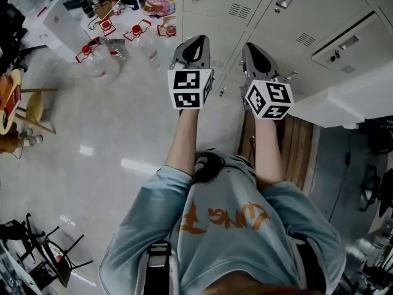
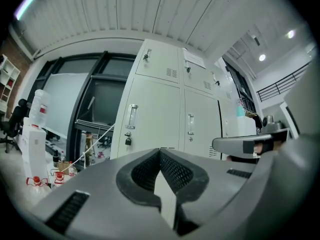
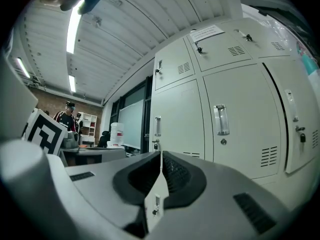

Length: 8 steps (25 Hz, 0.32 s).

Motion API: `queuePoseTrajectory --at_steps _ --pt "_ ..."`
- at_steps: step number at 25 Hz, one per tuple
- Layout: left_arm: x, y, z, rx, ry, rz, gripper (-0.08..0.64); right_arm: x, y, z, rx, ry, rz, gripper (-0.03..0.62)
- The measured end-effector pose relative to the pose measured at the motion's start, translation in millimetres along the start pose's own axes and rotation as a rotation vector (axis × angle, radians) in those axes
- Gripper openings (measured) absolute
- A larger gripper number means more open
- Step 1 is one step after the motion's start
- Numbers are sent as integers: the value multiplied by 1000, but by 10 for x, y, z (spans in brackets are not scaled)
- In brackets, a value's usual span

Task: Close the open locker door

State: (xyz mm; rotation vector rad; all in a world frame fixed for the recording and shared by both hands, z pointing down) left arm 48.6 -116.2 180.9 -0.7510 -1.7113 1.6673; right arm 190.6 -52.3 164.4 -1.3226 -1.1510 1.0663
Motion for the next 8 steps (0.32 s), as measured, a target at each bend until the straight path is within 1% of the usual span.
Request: queuePoseTrajectory --at_steps 8 --pt "75 -59 82 -9 13 15 21 -17 -65 30 -3 4 10 34"
Point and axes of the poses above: the fingertips, and each gripper's own axes: x backward along the fingers, z to its left, y out of its top, the point moved 5 cm from there along x, backward along the fingers, and after that the axes turned 5 degrees about -x, right-handed, at the moved point
